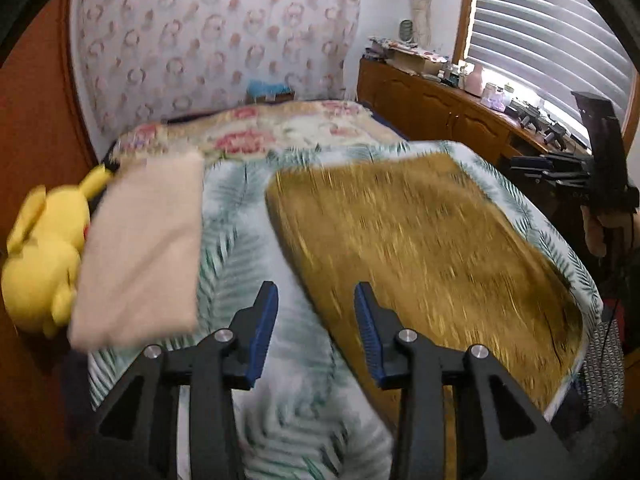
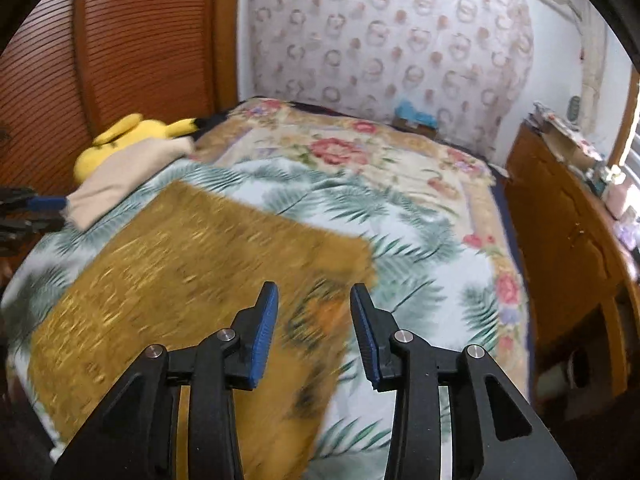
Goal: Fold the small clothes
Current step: 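Lower the shirt flat onto the bed and open both grippers, then grasp the shirt edge with the left gripper and drag it across the bed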
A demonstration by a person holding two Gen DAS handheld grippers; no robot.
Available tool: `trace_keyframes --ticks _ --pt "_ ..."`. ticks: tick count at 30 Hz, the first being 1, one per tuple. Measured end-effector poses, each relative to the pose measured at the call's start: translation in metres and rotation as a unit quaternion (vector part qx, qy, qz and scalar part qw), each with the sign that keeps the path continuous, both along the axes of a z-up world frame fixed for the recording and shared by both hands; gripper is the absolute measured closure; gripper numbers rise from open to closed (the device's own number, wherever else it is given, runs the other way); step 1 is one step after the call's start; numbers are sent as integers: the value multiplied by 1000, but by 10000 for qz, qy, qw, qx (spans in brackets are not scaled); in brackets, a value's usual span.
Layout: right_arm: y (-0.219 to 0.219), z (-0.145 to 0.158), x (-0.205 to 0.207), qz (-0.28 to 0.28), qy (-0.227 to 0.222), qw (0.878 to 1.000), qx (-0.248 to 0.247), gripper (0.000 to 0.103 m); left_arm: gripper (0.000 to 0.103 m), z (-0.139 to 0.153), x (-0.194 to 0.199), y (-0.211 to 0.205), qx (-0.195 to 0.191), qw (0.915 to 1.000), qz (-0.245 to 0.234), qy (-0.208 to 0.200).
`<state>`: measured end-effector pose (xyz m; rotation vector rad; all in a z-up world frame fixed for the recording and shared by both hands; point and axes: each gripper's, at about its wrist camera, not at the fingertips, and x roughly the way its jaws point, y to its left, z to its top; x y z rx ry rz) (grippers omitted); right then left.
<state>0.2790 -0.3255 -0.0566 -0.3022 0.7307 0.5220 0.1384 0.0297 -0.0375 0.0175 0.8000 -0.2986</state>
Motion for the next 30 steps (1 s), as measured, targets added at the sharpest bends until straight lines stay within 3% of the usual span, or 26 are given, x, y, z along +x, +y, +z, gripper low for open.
trace_keyframes --ticks 4,10,21,27,28,29,30 --pt "8 -21 -40 227 125 9995 199 65 65 -20 -40 -13 -140 9997 -128 150" --pt "8 -53 -93 211 223 9995 108 65 65 -44 -72 -21 -376 9982 -91 450" --pt "-26 -67 -133 -197 534 9971 500 64 66 -52 -106 -18 -936 9944 13 486" --pt "-28 -76 -143 -154 750 9952 608 64 100 -53 -111 -25 -908 9946 -108 500" --pt "-27 -77 -144 -115 755 9955 567 67 102 -52 -111 -26 -899 9947 -104 493" --pt "-25 -78 -146 -71 727 9960 518 86 103 -50 -114 -25 -915 9948 -56 438" --pt "-25 -79 -148 2 697 9962 531 94 103 -47 -116 -23 -943 9948 -34 386"
